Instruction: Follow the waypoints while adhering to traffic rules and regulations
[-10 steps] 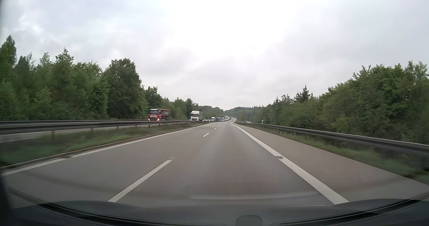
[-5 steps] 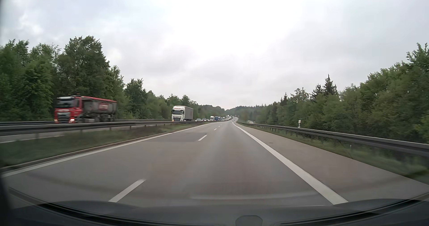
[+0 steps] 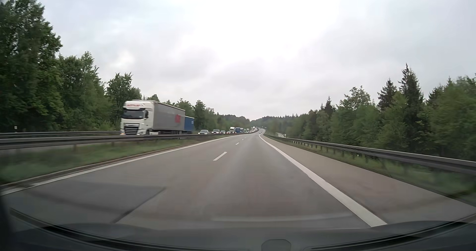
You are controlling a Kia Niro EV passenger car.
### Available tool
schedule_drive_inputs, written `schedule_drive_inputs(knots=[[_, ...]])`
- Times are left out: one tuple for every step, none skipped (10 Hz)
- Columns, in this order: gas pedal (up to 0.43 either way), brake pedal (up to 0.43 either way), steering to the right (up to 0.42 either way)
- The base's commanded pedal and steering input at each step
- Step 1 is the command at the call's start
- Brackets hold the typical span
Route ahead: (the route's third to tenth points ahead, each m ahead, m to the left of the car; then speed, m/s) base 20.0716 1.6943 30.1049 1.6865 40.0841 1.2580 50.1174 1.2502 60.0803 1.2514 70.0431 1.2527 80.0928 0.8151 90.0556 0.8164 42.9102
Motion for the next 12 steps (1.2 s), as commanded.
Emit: schedule_drive_inputs(knots=[[0.52,0.0,0.0],[0.512,0.0,0.0],[0.512,0.0,0.0],[0.5,0.0,0.0],[0.488,0.0,0.0],[0.48,0.0,0.0],[0.48,0.0,0.0],[0.48,0.0,0.0],[0.469,0.0,0.0],[0.461,0.0,0.0],[0.461,0.0,0.0],[0.461,0.0,0.0]])
